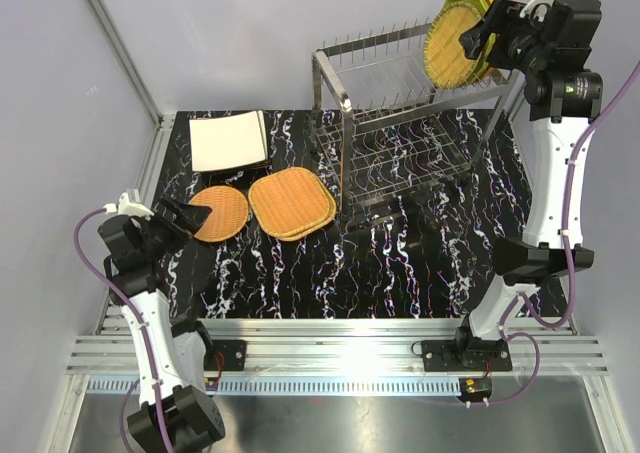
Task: Unload the plates from the dish rack
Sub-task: Grab a plate with the right arm
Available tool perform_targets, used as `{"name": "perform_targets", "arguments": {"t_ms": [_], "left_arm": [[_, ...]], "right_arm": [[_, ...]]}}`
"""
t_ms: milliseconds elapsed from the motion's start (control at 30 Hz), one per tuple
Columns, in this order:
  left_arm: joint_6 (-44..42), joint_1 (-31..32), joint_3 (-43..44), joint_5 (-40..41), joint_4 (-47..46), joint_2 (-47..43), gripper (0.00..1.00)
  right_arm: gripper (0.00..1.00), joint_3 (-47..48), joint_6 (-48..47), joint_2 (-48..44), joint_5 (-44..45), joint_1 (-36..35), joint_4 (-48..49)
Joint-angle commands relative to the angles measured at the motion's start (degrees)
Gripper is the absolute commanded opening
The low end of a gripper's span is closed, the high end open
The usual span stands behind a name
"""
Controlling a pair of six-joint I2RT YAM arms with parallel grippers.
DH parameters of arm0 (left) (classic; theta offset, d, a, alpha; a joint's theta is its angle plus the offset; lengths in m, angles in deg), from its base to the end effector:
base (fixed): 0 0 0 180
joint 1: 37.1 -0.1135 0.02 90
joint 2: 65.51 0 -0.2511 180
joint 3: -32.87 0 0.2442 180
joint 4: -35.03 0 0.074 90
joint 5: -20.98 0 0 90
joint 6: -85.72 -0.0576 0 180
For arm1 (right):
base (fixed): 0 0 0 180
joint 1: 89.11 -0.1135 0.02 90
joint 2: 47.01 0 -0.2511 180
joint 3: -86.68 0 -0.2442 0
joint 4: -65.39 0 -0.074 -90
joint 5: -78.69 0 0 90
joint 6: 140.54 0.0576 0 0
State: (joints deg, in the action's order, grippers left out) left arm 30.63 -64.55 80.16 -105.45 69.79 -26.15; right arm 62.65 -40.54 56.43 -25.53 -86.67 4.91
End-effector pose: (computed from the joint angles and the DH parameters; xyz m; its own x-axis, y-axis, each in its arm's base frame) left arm 0.1712 0.0504 0.2521 -0.3853 -0.7190 -0.5784 -0.1477 0.6668 -0.7305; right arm 0.3558 -0.0010 0.5336 -0.1711 0.1758 -0.9694 -0.1747 0.9629 0.2054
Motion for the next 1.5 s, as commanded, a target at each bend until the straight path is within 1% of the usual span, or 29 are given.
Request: {"name": "perform_targets", "arguments": {"t_ms": [0, 267, 1167, 1267, 1467], "left_arm": [[0.1, 0.0, 2.5, -2.4, -0.1, -1.2, 0.99], [0.7, 0.1, 2.3, -2.5, -0.3, -1.4, 0.99], [1.9, 0.1, 2.4, -2.7, -0.9, -1.5, 0.99], [2.0, 0.2, 2.6, -2.7, -0.9, -1.5, 0.99], [2.1, 0.1, 3.2, -2.6, -1.0, -1.4, 0.99]], "right_arm": [[0.81, 1.9, 3.1, 0.4, -0.9, 0.2, -0.8], [0.77, 0.5, 4.5, 1.5, -0.5, 0.3, -0.9], [0.75, -2.4, 4.9, 4.6, 5.3, 0.2, 1.7], [0.75, -3.5, 4.5, 4.4, 6.5, 0.2, 2.7], [0.74, -8.9, 3.3, 2.0, 9.6, -0.9, 7.1]]}}
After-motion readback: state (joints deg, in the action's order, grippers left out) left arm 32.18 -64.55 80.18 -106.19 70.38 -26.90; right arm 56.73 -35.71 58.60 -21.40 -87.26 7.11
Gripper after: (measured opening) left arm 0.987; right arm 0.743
